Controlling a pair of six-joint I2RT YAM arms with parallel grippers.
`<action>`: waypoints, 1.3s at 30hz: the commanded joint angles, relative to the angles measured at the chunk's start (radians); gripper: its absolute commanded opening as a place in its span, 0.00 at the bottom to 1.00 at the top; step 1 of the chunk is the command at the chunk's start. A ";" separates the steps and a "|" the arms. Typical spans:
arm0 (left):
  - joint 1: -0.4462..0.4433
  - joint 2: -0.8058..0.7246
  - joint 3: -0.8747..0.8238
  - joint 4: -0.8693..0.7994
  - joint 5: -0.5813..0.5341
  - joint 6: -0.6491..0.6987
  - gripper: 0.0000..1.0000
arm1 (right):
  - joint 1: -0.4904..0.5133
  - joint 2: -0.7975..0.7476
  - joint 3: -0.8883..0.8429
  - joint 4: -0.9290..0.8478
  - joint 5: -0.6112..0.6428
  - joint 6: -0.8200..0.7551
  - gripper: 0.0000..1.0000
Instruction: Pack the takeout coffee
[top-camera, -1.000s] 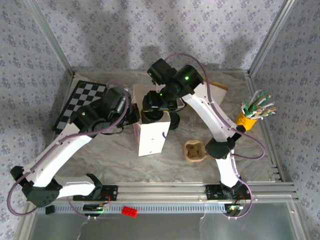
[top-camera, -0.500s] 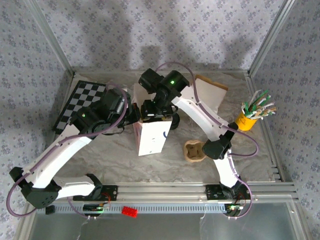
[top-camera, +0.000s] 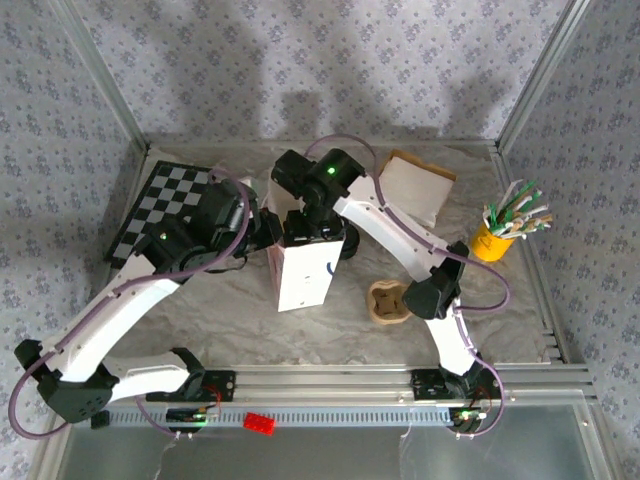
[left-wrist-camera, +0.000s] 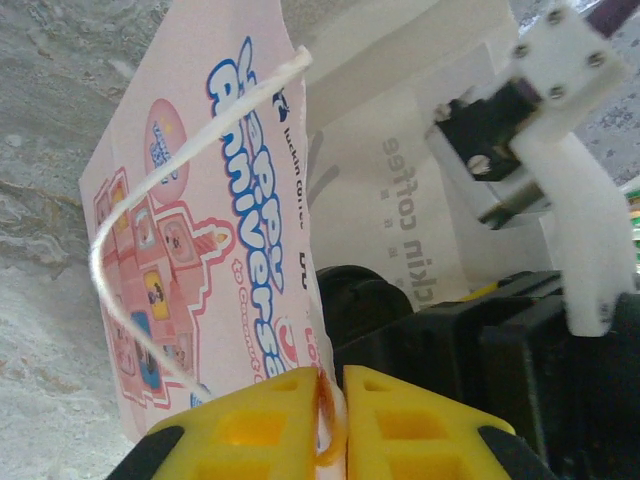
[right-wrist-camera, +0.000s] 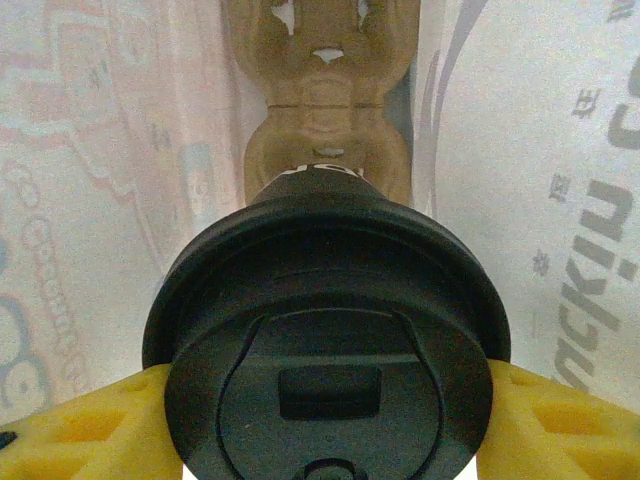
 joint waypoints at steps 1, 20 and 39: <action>-0.004 -0.030 -0.005 0.044 0.023 -0.016 0.17 | 0.010 0.024 0.012 -0.189 0.021 -0.010 0.61; 0.023 -0.065 -0.049 0.076 0.087 -0.029 0.15 | 0.012 0.071 0.002 -0.191 0.064 -0.002 0.60; 0.050 -0.075 -0.091 0.111 0.126 -0.035 0.15 | 0.033 0.110 -0.020 -0.189 0.102 -0.011 0.61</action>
